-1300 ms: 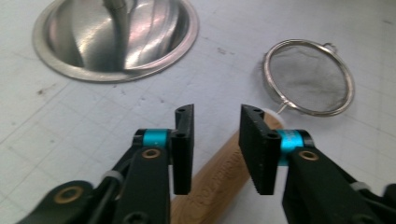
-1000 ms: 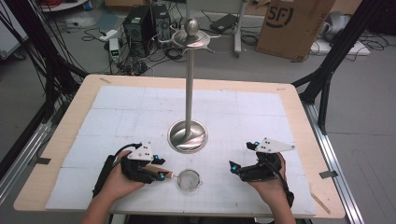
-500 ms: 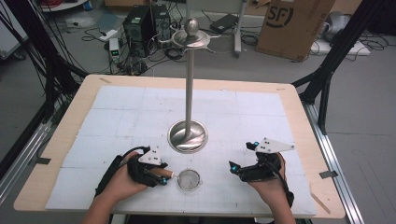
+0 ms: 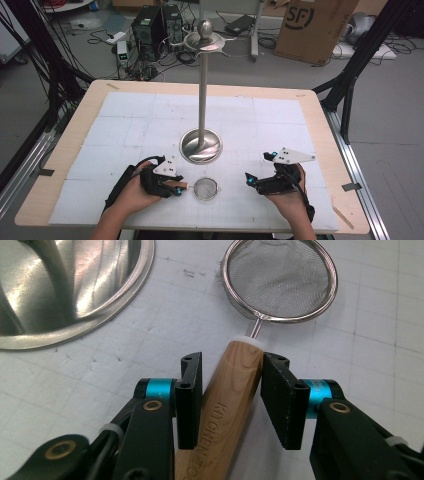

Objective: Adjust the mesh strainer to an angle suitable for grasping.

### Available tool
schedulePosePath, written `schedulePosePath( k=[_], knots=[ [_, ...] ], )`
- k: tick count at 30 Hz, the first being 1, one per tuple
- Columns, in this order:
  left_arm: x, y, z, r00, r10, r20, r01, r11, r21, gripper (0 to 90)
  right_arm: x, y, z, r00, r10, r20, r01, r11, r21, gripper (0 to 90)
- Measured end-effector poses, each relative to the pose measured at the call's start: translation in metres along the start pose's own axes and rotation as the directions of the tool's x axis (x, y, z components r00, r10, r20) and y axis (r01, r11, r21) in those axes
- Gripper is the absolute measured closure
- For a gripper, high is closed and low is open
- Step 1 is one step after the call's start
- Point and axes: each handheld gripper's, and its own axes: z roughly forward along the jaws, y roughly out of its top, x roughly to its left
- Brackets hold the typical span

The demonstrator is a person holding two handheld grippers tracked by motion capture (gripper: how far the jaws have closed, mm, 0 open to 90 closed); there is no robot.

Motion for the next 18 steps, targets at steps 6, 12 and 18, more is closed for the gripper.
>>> schedulePosePath(
  k=[6, 12, 18],
  knots=[
    [-0.002, 0.006, 0.004, 0.9997, 0.016, -0.021, -0.016, 0.9998, 0.009, 64.4, -0.001, 0.000, -0.001, 1.0000, -0.006, 0.000, 0.006, 1.000, -0.005, 1.5],
    [-0.005, 0.011, 0.009, 0.9996, 0.020, -0.021, -0.020, 0.9998, 0.008, 66.7, -0.001, 0.000, -0.002, 1.0000, -0.007, 0.002, 0.007, 1.000, -0.008, 1.5],
    [-0.004, 0.011, 0.008, 0.9997, 0.017, -0.016, -0.017, 0.9998, 0.011, 66.9, -0.001, 0.000, -0.002, 1.0000, -0.006, 0.001, 0.006, 1.000, -0.005, 1.5]
  ],
)
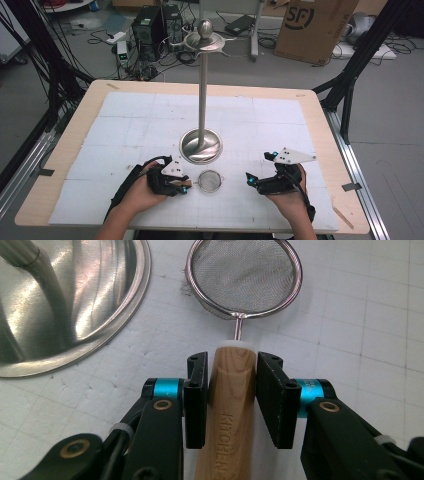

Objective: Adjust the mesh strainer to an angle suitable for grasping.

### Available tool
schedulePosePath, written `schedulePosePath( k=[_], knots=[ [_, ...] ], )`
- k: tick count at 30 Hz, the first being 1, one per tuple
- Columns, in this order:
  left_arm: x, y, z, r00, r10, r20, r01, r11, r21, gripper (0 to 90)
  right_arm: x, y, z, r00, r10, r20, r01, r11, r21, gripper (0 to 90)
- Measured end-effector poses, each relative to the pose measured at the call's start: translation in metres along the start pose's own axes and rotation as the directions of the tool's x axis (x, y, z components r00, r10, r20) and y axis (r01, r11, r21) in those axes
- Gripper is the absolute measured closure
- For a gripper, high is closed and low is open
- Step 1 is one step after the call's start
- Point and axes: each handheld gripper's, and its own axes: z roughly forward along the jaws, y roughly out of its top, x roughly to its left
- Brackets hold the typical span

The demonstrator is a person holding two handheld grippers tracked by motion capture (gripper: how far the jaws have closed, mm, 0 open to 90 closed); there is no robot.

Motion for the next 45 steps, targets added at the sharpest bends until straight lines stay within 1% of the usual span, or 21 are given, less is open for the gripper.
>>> schedulePosePath(
  k=[4, 10, 12, 15, 16, 17, 19, 22, 24, 25, 26, 27, 28, 31, 32, 35, 38, 45],
  knots=[
    [0.001, -0.002, -0.003, 1.0000, -0.005, -0.002, 0.005, 1.0000, 0.005, 66.8, 0.000, 0.000, 0.000, 1.0000, 0.003, -0.001, -0.003, 1.000, -0.001, 1.5],
    [0.002, -0.007, -0.010, 0.9998, -0.022, -0.001, 0.022, 0.9995, -0.024, 66.3, 0.000, 0.000, -0.001, 1.0000, 0.004, 0.000, -0.004, 1.000, 0.000, 1.5],
    [0.002, -0.009, -0.012, 0.9996, -0.027, -0.005, 0.027, 0.9991, -0.033, 64.6, 0.000, 0.000, -0.001, 1.0000, 0.005, -0.001, -0.005, 1.000, 0.001, 1.5],
    [0.003, -0.014, -0.016, 0.9994, -0.032, -0.009, 0.032, 0.9990, -0.031, 60.9, 0.000, 0.000, -0.001, 1.0000, 0.002, -0.001, -0.002, 1.000, -0.001, 1.5],
    [0.004, -0.016, -0.017, 0.9990, -0.043, -0.009, 0.043, 0.9986, -0.032, 60.5, 0.000, 0.000, -0.001, 1.0000, 0.003, 0.000, -0.003, 1.000, -0.005, 1.5],
    [0.005, -0.019, -0.019, 0.9989, -0.046, -0.007, 0.046, 0.9986, -0.025, 60.4, 0.000, 0.000, -0.002, 1.0000, 0.004, 0.001, -0.004, 1.000, -0.003, 1.5],
    [0.006, -0.024, -0.021, 0.9982, -0.060, -0.005, 0.060, 0.9978, -0.029, 60.2, -0.001, 0.000, -0.002, 1.0000, 0.002, 0.002, -0.002, 1.000, -0.006, 1.5],
    [0.006, -0.029, -0.025, 0.9980, -0.063, 0.001, 0.063, 0.9978, -0.020, 60.3, -0.001, 0.000, -0.002, 1.0000, 0.003, 0.003, -0.003, 1.000, -0.005, 1.5],
    [0.005, -0.030, -0.025, 0.9984, -0.057, 0.005, 0.057, 0.9982, -0.016, 60.7, 0.000, 0.000, -0.001, 1.0000, 0.001, 0.002, -0.001, 1.000, -0.001, 1.5],
    [0.004, -0.030, -0.023, 0.9988, -0.048, 0.007, 0.049, 0.9988, -0.011, 62.6, 0.000, 0.000, 0.000, 1.0000, 0.002, -0.001, -0.002, 1.000, 0.002, 1.5],
    [0.004, -0.030, -0.023, 0.9988, -0.048, 0.007, 0.049, 0.9988, -0.011, 63.2, 0.000, 0.000, 0.000, 1.0000, 0.002, -0.001, -0.002, 1.000, 0.002, 1.5],
    [0.003, -0.029, -0.021, 0.9989, -0.047, 0.000, 0.047, 0.9988, -0.008, 63.2, 0.000, 0.000, 0.000, 1.0000, 0.002, 0.000, -0.002, 1.000, 0.001, 1.5],
    [0.003, -0.029, -0.020, 0.9993, -0.038, -0.005, 0.038, 0.9993, -0.002, 64.1, 0.000, 0.000, 0.001, 1.0000, -0.001, -0.001, 0.001, 1.000, 0.004, 1.5],
    [0.002, -0.027, -0.017, 0.9995, -0.032, 0.002, 0.032, 0.9995, -0.001, 65.8, 0.000, 0.000, 0.000, 1.0000, -0.001, 0.000, 0.001, 1.000, 0.002, 1.5],
    [0.002, -0.026, -0.017, 0.9997, -0.024, 0.004, 0.024, 0.9997, 0.001, 66.2, 0.000, 0.000, 0.000, 1.0000, 0.002, 0.001, -0.002, 1.000, 0.002, 1.5],
    [0.001, -0.023, -0.014, 1.0000, -0.009, 0.002, 0.009, 0.9999, 0.011, 68.7, 0.000, 0.000, 0.000, 1.0000, 0.003, 0.002, -0.003, 1.000, 0.001, 1.5],
    [0.001, -0.019, -0.012, 0.9999, -0.011, -0.001, 0.011, 0.9999, 0.012, 68.9, 0.000, 0.000, -0.001, 1.0000, 0.003, 0.002, -0.003, 1.000, 0.001, 1.5],
    [-0.003, -0.006, -0.003, 0.9999, 0.016, -0.003, -0.015, 0.9995, 0.026, 69.2, -0.001, 0.001, -0.002, 1.0000, 0.004, 0.004, -0.004, 1.000, -0.007, 1.5]
  ],
)
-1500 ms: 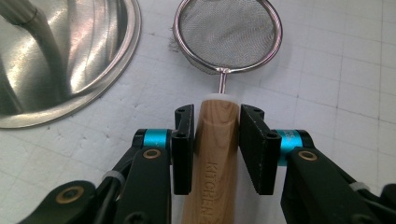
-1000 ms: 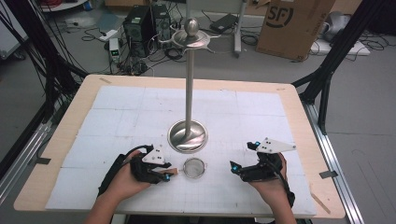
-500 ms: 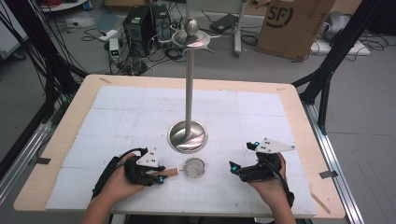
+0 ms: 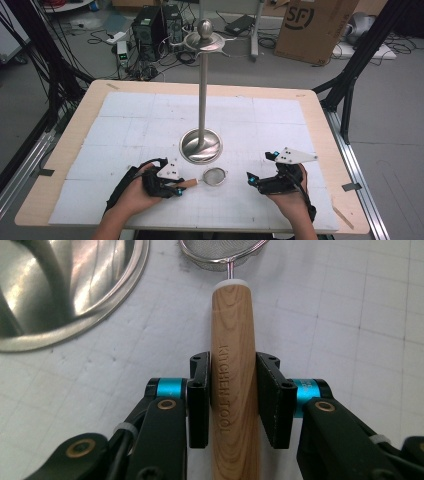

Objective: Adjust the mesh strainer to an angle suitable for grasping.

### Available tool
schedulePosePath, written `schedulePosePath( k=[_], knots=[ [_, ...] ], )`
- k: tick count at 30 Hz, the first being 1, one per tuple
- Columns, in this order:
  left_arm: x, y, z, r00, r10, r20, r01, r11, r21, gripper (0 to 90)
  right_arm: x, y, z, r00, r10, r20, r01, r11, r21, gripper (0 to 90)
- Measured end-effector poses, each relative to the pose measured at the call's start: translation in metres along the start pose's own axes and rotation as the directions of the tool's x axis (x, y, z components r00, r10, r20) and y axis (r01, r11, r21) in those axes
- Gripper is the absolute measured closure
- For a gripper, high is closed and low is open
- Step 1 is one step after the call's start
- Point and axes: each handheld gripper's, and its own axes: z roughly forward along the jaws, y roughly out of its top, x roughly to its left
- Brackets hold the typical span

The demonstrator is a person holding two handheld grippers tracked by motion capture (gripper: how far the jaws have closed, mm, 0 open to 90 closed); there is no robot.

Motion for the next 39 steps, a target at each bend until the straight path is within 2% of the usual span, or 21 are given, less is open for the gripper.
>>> schedulePosePath(
  k=[8, 26, 39],
  knots=[
    [-0.004, 0.015, 0.012, 0.9999, 0.011, 0.010, -0.011, 0.9998, -0.016, 69.5, 0.000, 0.000, -0.002, 1.0000, 0.001, 0.000, -0.001, 1.000, -0.005, 1.5],
    [-0.012, 0.061, 0.049, 0.9981, 0.051, 0.035, -0.051, 0.9987, -0.003, 69.6, -0.002, 0.000, -0.003, 1.0000, 0.000, 0.002, 0.000, 1.000, -0.010, 1.5],
    [-0.017, 0.083, 0.069, 0.9954, 0.083, 0.047, -0.084, 0.9965, 0.007, 69.0, -0.002, 0.001, -0.004, 0.9999, 0.009, 0.004, -0.009, 1.000, -0.010, 1.5]
  ],
)
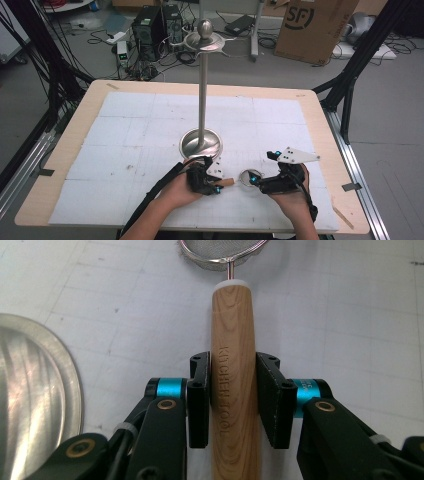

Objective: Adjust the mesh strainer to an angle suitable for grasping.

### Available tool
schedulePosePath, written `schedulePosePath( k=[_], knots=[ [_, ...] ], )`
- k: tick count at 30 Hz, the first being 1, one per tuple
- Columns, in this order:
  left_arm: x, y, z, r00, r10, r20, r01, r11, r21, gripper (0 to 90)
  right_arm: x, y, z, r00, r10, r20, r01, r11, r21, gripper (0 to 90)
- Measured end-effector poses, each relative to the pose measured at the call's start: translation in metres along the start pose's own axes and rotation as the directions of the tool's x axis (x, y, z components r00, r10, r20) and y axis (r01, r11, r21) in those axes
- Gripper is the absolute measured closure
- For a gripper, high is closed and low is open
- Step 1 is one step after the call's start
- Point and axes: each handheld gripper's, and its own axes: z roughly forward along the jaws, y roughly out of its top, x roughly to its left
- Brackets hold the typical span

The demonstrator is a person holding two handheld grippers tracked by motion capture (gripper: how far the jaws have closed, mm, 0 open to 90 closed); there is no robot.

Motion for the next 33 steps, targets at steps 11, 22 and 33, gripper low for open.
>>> schedulePosePath(
  k=[11, 22, 33],
  knots=[
    [-0.004, 0.003, 0.002, 1.0000, 0.003, -0.008, -0.003, 0.9999, -0.014, 59.1, -0.001, 0.000, -0.002, 1.0000, 0.000, 0.003, 0.001, 1.000, -0.005, 1.5],
    [0.006, -0.022, -0.017, 0.9967, -0.076, -0.031, 0.074, 0.9966, -0.036, 56.5, 0.000, 0.000, -0.002, 1.0000, -0.004, 0.000, 0.004, 1.000, -0.006, 1.5],
    [0.020, -0.031, -0.023, 0.9848, -0.144, -0.097, 0.140, 0.9888, -0.054, 56.1, -0.001, 0.000, -0.002, 1.0000, -0.003, 0.004, 0.003, 1.000, -0.003, 1.5]
  ],
)
